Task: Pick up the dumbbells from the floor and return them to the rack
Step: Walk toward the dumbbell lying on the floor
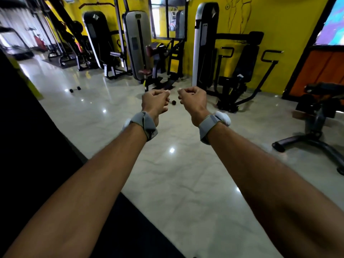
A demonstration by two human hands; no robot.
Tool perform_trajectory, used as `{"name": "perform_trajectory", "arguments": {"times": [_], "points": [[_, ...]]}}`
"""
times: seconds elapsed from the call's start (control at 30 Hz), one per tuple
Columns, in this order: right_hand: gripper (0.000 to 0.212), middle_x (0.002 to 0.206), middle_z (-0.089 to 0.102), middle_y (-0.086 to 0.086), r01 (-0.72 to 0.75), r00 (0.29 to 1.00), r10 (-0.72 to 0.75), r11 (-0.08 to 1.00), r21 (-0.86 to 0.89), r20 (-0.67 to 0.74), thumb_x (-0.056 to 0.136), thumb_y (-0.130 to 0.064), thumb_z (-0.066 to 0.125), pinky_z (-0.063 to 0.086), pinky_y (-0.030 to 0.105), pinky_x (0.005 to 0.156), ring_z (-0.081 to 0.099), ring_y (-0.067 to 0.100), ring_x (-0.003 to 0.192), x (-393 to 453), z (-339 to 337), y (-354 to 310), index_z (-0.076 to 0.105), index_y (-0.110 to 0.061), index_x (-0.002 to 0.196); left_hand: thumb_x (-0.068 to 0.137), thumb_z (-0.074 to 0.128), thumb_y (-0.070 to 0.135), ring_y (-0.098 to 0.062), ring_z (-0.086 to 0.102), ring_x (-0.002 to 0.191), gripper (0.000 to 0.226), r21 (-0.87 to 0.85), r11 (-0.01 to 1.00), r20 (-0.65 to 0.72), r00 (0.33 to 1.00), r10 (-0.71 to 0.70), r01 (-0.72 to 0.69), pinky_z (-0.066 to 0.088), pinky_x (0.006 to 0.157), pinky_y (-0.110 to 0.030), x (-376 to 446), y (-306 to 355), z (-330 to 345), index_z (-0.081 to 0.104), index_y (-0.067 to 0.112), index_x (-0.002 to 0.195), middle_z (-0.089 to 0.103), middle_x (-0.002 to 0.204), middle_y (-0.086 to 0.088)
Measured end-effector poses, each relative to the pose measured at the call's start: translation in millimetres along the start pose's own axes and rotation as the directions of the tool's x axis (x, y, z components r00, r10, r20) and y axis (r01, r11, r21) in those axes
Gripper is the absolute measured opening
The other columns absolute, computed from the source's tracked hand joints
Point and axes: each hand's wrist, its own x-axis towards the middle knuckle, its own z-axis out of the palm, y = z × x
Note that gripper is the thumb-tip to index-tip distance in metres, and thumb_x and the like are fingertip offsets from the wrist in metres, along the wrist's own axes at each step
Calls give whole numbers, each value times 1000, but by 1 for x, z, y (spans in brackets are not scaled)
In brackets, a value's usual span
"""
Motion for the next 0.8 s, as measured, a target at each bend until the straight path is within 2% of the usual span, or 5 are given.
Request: {"name": "perform_trajectory", "arguments": {"times": [0.1,0.2,0.43,0.63,0.8], "points": [[16,72,71,-2,-64,996,57,993,96,74,87,-35,73,47,27,56,63,14,65,66,21,1,65,-23,81,94,69,26,-14,62,78,22,-51,999,-4,1000,-16,15,59,74,-30,63,6,12,69,9,109,69,91,-4],[16,78,70,1,-133,984,114,982,136,137,92,-30,71,42,19,49,61,12,64,117,43,16,62,-21,83,96,66,22,-15,61,76,10,-140,989,-41,998,-44,38,57,71,-28,114,1,18,67,13,99,67,89,-5],[16,82,74,-1,-139,980,120,984,114,159,91,-34,71,47,23,59,65,11,69,241,116,59,63,-20,89,93,69,25,-13,63,76,27,-179,983,-106,993,-58,39,59,78,-33,257,-36,41,67,5,111,67,86,-2],[19,78,76,-2,-102,984,98,995,21,147,85,-39,73,52,31,65,69,14,72,350,192,105,67,-21,88,92,69,25,-13,64,72,15,-146,988,-129,989,-66,47,57,68,-28,407,-80,53,69,12,99,69,84,-3],[25,84,75,-2,-137,982,145,988,-74,121,78,-47,73,61,46,83,72,21,86,461,272,153,67,-24,87,89,71,30,-15,66,75,22,-21,995,-90,991,-101,99,56,62,-26,557,-113,56,70,11,101,74,87,-4]]}}
